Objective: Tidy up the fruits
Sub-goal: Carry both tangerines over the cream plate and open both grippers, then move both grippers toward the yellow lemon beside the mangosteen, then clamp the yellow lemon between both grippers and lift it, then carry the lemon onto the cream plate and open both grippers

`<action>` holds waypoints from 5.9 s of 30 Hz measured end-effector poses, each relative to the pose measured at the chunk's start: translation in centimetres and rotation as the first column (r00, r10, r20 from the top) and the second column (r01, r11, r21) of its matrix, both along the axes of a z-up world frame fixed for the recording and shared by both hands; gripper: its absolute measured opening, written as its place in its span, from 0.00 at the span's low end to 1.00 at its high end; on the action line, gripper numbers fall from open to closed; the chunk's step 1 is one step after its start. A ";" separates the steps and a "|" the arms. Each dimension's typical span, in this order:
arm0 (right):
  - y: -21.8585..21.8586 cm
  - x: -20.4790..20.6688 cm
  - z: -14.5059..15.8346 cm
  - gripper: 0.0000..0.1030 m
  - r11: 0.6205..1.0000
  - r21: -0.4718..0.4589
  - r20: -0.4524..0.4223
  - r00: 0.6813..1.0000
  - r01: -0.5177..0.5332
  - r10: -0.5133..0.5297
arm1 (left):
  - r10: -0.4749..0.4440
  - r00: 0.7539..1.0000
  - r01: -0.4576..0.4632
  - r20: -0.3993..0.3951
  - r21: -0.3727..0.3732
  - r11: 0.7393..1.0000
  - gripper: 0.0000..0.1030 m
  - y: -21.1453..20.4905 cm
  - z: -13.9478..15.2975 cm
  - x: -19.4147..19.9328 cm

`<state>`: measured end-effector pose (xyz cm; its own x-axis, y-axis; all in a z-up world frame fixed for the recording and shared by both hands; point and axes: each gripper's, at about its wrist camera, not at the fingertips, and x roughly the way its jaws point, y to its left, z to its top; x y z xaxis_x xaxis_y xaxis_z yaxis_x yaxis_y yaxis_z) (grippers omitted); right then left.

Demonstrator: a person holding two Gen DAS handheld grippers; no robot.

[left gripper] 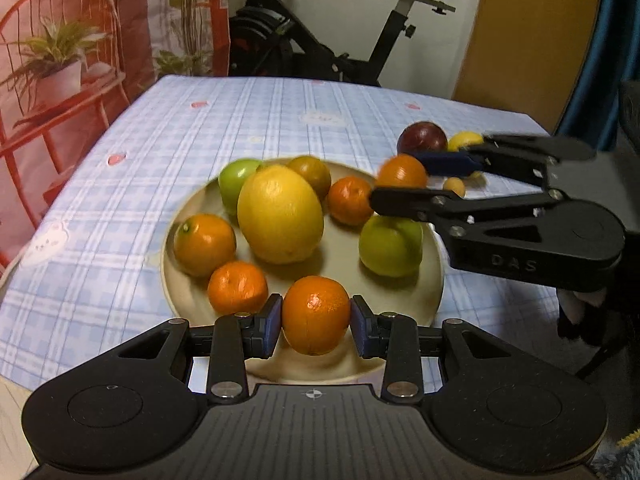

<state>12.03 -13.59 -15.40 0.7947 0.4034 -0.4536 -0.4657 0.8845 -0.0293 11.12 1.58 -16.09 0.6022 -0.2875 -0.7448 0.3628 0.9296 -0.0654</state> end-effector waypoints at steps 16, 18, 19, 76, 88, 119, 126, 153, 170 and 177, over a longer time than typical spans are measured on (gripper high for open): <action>3.9 2.5 -1.8 0.43 0.976 -0.156 -0.024 0.989 -0.151 0.149 | 0.067 0.997 -0.068 -0.036 -0.018 0.998 0.38 0.7 -0.9 0.5; 3.8 2.4 -1.8 0.46 0.979 -0.148 -0.018 0.990 -0.138 0.137 | 0.073 0.997 -0.073 -0.035 -0.020 0.997 0.39 0.7 -0.8 0.4; 3.6 2.0 -1.6 0.46 0.981 -0.138 -0.010 0.991 -0.133 0.132 | 0.075 0.997 -0.076 -0.033 -0.024 0.997 0.40 0.7 -0.8 0.4; -16.9 1.0 -2.1 0.65 0.862 0.234 -0.118 0.893 0.450 -0.435 | -0.195 0.972 0.215 0.130 -0.161 0.963 0.56 -15.5 2.7 10.8; -16.3 3.0 -2.7 0.67 0.892 0.203 -0.144 0.913 0.405 -0.382 | -0.333 0.941 0.335 0.066 -0.026 0.942 0.56 -20.7 -0.1 13.3; -17.8 4.0 -3.6 0.67 0.871 0.281 -0.271 0.904 0.403 -0.331 | -0.363 0.930 0.361 0.055 0.034 0.932 0.52 -22.2 -1.2 13.2; -17.6 4.2 -3.8 0.67 0.872 0.272 -0.279 0.901 0.406 -0.332 | -0.351 0.936 0.351 0.034 0.002 0.936 0.52 -21.9 -1.2 13.7; -17.5 3.0 -3.7 0.63 0.866 0.280 -0.265 0.900 0.414 -0.345 | -0.366 0.929 0.363 -0.060 -0.051 0.930 0.57 -21.2 -1.3 14.3; -16.5 -0.2 -3.2 0.63 0.866 0.260 -0.210 0.901 0.426 -0.380 | -0.347 0.934 0.332 -0.081 -0.163 0.929 0.63 -19.4 -2.7 11.6; -15.8 -2.1 -1.7 0.62 0.875 0.268 -0.175 0.914 0.402 -0.366 | -0.277 0.959 0.255 -0.061 -0.235 0.938 0.63 -17.6 -2.2 9.0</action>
<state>9.90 -29.40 -17.11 0.8634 0.2049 -0.4610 -0.0712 0.9542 0.2907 20.08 -16.00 -18.33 0.4129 -0.5927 -0.6915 0.5774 0.7575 -0.3045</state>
